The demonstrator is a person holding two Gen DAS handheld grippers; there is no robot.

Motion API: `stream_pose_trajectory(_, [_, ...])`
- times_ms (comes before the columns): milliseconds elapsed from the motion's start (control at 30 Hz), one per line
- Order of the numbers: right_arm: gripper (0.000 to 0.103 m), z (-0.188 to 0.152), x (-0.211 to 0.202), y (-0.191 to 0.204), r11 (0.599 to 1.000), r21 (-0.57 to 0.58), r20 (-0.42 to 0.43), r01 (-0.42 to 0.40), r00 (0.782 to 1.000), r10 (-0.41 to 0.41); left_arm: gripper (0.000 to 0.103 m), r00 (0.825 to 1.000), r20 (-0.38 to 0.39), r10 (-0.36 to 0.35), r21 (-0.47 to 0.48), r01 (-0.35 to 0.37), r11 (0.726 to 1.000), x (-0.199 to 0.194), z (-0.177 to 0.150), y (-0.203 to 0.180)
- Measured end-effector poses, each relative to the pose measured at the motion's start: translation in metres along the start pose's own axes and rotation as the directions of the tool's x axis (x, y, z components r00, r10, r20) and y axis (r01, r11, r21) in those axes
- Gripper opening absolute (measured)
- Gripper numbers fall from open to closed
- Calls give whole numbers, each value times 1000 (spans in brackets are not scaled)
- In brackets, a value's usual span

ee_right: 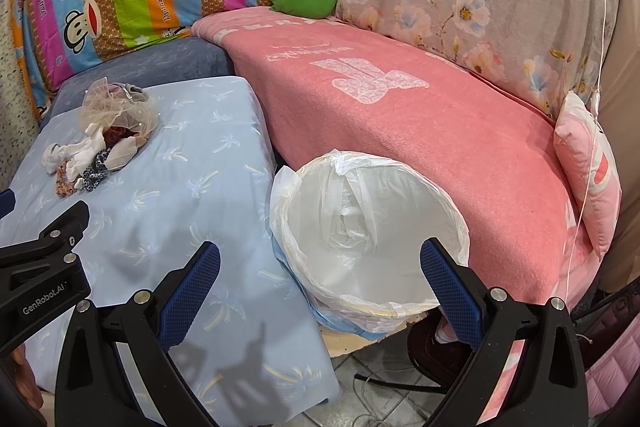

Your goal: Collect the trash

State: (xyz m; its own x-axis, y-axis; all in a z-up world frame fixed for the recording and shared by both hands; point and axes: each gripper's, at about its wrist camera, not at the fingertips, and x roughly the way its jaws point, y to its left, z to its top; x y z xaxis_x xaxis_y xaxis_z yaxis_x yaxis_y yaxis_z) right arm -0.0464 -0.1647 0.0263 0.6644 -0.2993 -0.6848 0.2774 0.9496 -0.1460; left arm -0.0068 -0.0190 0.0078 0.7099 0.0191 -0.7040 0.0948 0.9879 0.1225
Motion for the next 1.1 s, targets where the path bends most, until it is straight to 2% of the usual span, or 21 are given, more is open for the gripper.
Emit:
stream_pose_trajectory(600, [97,5,-2,6,1000,-3,14,10,1000,-10,96,1000,6,-31,6,31,1000,0,7,3])
stream_pose_trajectory(1100, [97,22,7,28,999,31,32,14,999,-15,96,993,-15,-115,7,116,993,23,15,25])
